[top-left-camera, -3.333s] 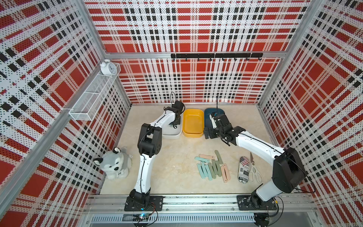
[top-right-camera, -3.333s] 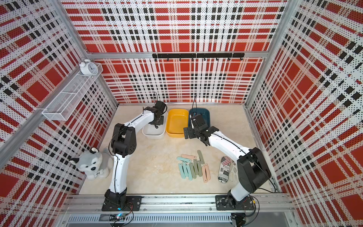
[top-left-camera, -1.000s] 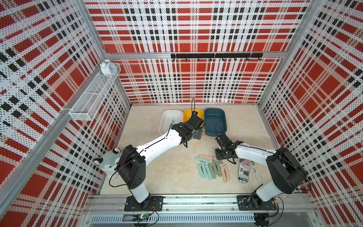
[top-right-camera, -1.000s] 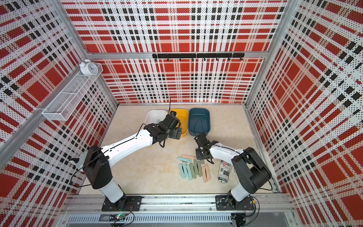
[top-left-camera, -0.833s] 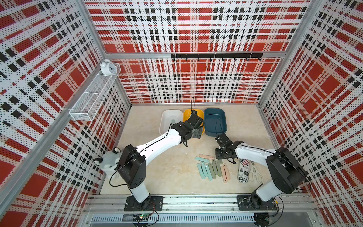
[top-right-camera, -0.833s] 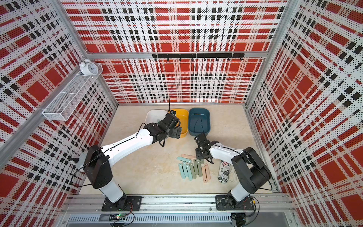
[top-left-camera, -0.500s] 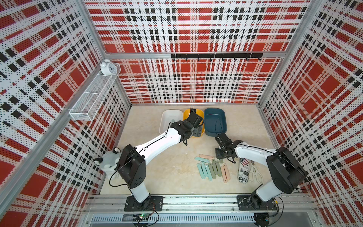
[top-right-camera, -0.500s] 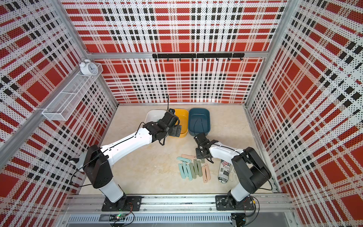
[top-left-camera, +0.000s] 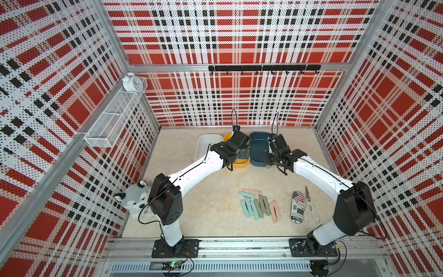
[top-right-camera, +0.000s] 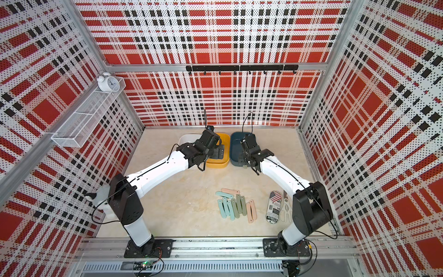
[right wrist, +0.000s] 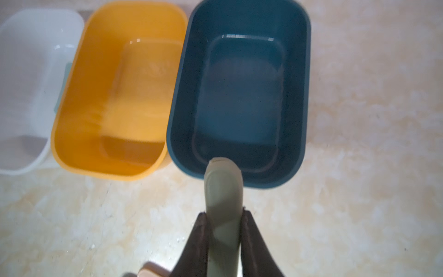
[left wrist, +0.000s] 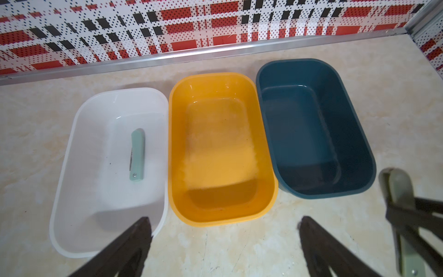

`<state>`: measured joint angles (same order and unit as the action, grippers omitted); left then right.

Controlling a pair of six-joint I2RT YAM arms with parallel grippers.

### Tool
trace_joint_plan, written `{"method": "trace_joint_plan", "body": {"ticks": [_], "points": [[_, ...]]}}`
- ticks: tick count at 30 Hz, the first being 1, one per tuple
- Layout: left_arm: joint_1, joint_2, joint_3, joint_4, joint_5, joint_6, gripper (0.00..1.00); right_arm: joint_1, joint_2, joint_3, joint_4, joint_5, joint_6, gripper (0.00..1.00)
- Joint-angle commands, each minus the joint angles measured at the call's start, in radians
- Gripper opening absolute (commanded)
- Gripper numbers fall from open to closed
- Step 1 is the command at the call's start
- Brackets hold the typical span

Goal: Place the fruit knives into the storage box by color
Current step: Pick up the fruit knife from the center of the board, then place the fruit knife in the storage box.

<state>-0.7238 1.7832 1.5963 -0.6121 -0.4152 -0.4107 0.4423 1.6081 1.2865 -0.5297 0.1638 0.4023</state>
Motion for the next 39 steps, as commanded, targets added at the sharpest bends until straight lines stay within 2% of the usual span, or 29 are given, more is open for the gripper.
{"method": "trace_joint_plan", "body": {"ticks": [1,5,10,19,33,37,39], "points": [[0.035,0.032,0.034,0.009,0.011,-0.029,0.98,-0.040,0.110,0.094,0.020,-0.015,-0.054,0.15],[0.066,0.066,0.069,0.004,0.063,-0.037,0.98,-0.071,0.257,0.238,0.028,-0.040,-0.073,0.15],[0.078,0.092,0.108,-0.002,0.068,-0.016,0.98,-0.095,0.464,0.443,-0.028,-0.080,-0.096,0.16],[0.088,0.133,0.141,-0.034,0.047,0.016,0.98,-0.122,0.669,0.588,-0.019,-0.092,-0.096,0.17],[0.080,0.149,0.148,-0.036,0.039,0.036,0.98,-0.129,0.812,0.701,-0.046,-0.073,-0.103,0.22],[0.075,0.150,0.146,-0.035,0.039,0.064,0.98,-0.129,0.814,0.704,-0.041,-0.074,-0.104,0.30],[0.069,0.152,0.143,-0.035,0.043,0.070,0.98,-0.129,0.808,0.709,-0.041,-0.078,-0.103,0.37]]}}
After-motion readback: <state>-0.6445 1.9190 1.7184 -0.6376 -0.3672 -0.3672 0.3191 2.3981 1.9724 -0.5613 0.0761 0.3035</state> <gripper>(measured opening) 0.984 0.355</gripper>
